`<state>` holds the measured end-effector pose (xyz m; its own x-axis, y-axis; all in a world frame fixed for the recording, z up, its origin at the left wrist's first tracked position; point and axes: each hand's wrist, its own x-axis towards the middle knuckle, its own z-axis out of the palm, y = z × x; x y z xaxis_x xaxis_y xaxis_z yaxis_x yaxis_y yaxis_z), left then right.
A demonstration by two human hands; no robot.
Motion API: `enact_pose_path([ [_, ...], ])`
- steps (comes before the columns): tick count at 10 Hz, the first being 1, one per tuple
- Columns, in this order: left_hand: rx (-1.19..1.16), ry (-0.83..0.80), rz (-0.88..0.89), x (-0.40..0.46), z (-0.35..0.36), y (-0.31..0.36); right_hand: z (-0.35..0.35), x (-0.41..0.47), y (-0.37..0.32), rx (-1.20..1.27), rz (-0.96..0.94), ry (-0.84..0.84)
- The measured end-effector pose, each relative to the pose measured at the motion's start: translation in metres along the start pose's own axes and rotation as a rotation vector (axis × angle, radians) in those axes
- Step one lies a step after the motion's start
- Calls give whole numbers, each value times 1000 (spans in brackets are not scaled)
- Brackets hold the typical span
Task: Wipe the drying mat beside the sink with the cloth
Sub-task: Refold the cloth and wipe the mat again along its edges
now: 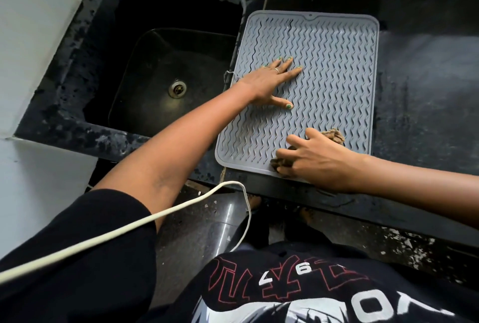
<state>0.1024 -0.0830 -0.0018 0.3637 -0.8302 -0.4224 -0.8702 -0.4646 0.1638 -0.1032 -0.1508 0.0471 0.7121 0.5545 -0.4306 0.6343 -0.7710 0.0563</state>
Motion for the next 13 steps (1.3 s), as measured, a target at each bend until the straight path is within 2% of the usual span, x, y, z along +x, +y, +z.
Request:
enact_pose_path([
  [4,-19,-7,7,-4,-5,4,22,-57,14,-14,29,-217],
  [5,-21,-10,0,-4,-5,3,18,-64,17,-37,40,-325],
  [6,-23,-15,-3,-2,-4,2,10,-62,23,-22,47,-296],
  [7,-23,-4,-1,-1,-2,1,10,-52,17,42,48,-103],
  [8,-25,-4,6,0,-2,1,23,-50,6,52,32,-102],
  [10,-25,-8,4,-1,-3,1,25,-78,11,30,93,-293],
  [12,-69,-21,-5,-2,-5,2,10,-79,18,-53,40,-522],
  [13,-206,8,-53,-1,-8,2,-13,-66,44,63,-92,-454],
])
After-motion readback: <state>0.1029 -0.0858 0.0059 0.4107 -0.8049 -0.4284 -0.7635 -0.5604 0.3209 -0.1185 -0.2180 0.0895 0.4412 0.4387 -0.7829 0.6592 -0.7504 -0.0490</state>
